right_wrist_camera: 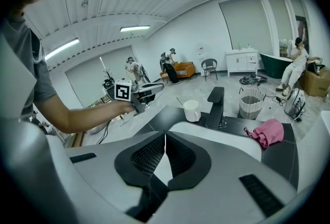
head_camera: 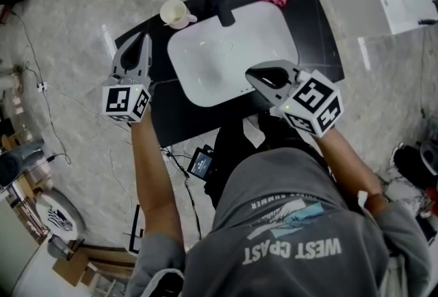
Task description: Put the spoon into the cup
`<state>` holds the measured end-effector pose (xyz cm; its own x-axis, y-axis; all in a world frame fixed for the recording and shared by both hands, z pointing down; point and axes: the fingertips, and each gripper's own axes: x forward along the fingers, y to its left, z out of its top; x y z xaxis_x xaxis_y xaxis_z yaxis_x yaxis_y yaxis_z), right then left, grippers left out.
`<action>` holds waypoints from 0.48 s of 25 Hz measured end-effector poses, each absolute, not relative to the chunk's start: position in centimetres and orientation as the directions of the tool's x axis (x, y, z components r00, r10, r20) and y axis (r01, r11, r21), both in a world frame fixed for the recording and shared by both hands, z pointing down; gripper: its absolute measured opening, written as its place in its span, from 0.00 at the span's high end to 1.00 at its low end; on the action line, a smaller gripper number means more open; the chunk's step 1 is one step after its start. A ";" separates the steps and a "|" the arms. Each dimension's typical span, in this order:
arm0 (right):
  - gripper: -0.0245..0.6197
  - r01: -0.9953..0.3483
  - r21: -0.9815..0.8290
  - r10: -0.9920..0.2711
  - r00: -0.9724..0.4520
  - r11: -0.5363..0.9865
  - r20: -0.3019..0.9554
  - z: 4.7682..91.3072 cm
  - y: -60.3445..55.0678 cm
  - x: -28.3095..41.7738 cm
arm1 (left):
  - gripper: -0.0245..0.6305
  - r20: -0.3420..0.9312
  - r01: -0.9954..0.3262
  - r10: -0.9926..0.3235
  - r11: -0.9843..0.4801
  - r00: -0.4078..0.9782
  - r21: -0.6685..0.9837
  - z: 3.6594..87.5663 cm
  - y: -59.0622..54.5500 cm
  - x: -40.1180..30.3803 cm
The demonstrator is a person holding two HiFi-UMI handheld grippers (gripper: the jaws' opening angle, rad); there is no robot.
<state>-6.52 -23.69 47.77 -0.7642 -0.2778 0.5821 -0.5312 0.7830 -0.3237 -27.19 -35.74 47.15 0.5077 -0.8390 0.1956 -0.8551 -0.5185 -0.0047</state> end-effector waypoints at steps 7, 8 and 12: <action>0.91 -0.518 -0.290 -0.300 -0.776 0.804 0.554 45.5 -24.4 -7.7 | 0.96 0.191 -0.859 -0.846 -0.511 0.498 -0.021 44.6 -33.5 -28.2; 0.91 -0.515 -0.286 -0.302 -0.778 0.808 0.551 45.1 -24.4 -7.9 | 0.96 0.191 -0.856 -0.843 -0.517 0.503 -0.028 44.1 -33.1 -28.1; 0.91 -0.499 -0.270 -0.300 -0.787 0.824 0.539 44.0 -24.3 -8.6 | 0.96 0.195 -0.835 -0.828 -0.546 0.526 -0.070 42.4 -31.8 -27.0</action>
<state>-8.65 -24.31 43.98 -0.7873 -0.2998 0.5387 -0.4986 0.8236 -0.2703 -27.02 -31.78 42.42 0.5257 -0.8279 0.1953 -0.8345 -0.5465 -0.0702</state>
